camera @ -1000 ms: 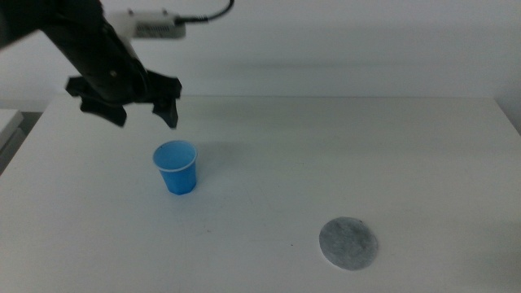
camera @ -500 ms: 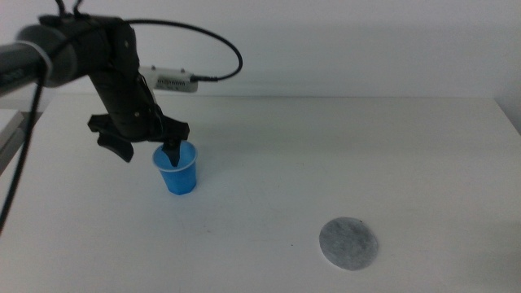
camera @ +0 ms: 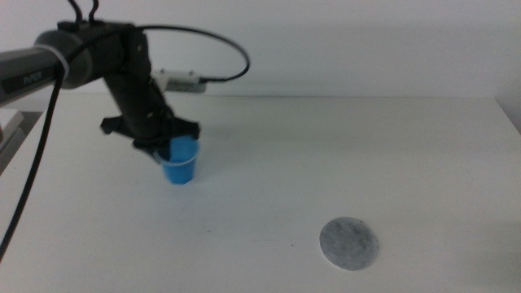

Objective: Place an empty cup on a cup mat.

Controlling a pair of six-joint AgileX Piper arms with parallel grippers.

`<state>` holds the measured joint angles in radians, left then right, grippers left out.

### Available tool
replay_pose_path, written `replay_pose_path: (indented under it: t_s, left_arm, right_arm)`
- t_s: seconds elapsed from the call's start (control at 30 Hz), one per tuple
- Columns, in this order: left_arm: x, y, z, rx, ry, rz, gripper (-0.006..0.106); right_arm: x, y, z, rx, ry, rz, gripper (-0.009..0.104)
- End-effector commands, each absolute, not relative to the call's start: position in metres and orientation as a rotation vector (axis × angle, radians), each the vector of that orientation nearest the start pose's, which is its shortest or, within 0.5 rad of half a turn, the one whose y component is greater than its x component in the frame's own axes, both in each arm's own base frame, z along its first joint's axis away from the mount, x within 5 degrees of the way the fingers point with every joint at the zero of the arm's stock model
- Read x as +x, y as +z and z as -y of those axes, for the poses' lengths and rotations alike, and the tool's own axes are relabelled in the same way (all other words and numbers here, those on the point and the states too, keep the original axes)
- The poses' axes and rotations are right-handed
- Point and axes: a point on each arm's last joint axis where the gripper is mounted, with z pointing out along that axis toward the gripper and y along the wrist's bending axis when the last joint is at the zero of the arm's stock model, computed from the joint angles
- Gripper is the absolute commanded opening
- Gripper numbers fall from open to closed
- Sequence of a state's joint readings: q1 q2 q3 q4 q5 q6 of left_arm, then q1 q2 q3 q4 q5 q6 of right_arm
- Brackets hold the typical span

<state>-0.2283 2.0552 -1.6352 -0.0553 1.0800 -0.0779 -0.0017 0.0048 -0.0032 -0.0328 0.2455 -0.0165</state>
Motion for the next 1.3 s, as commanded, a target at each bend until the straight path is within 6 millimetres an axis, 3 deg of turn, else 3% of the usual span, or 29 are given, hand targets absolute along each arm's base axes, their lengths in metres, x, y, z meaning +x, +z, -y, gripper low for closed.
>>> replay_pose_path:
  t_s: [0.0, 0.2, 0.33, 0.43, 0.6, 0.83, 1.27]
  left_arm:
    - [0.400, 0.233, 0.129, 0.220, -0.176, -2.941, -0.002]
    - [0.367, 0.255, 0.218, 0.474, -0.242, -2.877, -0.002]
    - [0.342, 0.244, 0.274, 0.544, -0.292, -2.855, -0.002]
    - [0.326, 0.233, 0.298, 0.604, -0.306, -2.868, -0.002]
    - [0.312, 0.226, 0.319, 0.670, -0.333, -2.856, -0.002]
    - [0.309, 0.213, 0.330, 0.657, -0.439, -2.887, -0.002]
    - [0.307, 0.194, 0.339, 0.657, -0.454, -2.925, 0.002]
  right_arm:
    - [0.055, 0.192, 0.001, -0.043, -0.051, -1.722, 0.093]
    - [0.055, 0.192, 0.001, -0.043, -0.051, -1.722, 0.093]
    - [0.055, 0.192, 0.001, -0.043, -0.051, -1.722, 0.093]
    - [0.055, 0.192, 0.001, -0.043, -0.051, -1.722, 0.093]
    - [0.055, 0.192, 0.001, -0.043, -0.051, -1.722, 0.093]
    - [0.055, 0.192, 0.001, -0.043, -0.051, -1.722, 0.093]
    - [0.055, 0.192, 0.001, -0.043, -0.051, -1.722, 0.093]
